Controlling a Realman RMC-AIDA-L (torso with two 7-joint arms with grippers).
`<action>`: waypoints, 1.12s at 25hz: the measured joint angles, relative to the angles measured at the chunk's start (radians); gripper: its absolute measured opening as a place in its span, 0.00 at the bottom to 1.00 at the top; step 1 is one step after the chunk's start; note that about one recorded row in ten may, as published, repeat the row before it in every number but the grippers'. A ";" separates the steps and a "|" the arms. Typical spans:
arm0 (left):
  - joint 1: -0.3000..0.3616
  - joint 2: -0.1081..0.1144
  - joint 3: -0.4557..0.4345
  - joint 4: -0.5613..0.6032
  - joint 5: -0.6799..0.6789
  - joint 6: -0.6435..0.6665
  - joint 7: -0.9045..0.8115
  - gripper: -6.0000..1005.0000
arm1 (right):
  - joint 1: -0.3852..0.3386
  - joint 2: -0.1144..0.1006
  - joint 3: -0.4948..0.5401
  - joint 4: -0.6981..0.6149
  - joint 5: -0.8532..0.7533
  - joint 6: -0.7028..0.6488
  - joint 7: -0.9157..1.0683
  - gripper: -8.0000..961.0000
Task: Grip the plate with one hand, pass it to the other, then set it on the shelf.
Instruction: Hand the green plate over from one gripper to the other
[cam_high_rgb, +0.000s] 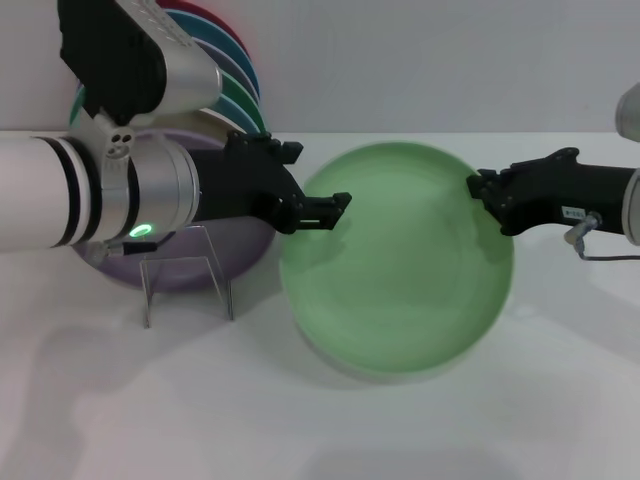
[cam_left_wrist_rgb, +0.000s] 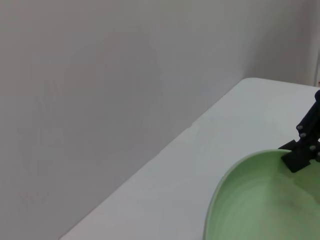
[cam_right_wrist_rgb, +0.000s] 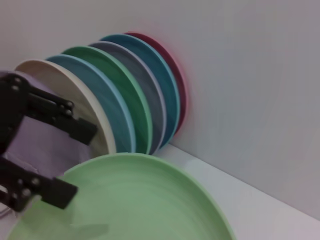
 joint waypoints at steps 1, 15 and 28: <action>-0.005 0.001 0.002 0.008 -0.001 -0.001 -0.002 0.64 | 0.001 0.000 -0.004 0.003 0.001 0.000 0.002 0.10; -0.020 0.008 0.006 0.032 0.008 0.005 0.015 0.63 | -0.009 -0.001 -0.030 0.041 0.025 0.003 0.009 0.12; -0.015 0.007 0.023 0.038 0.016 0.059 0.048 0.29 | -0.012 -0.001 -0.032 0.031 0.054 0.008 0.019 0.13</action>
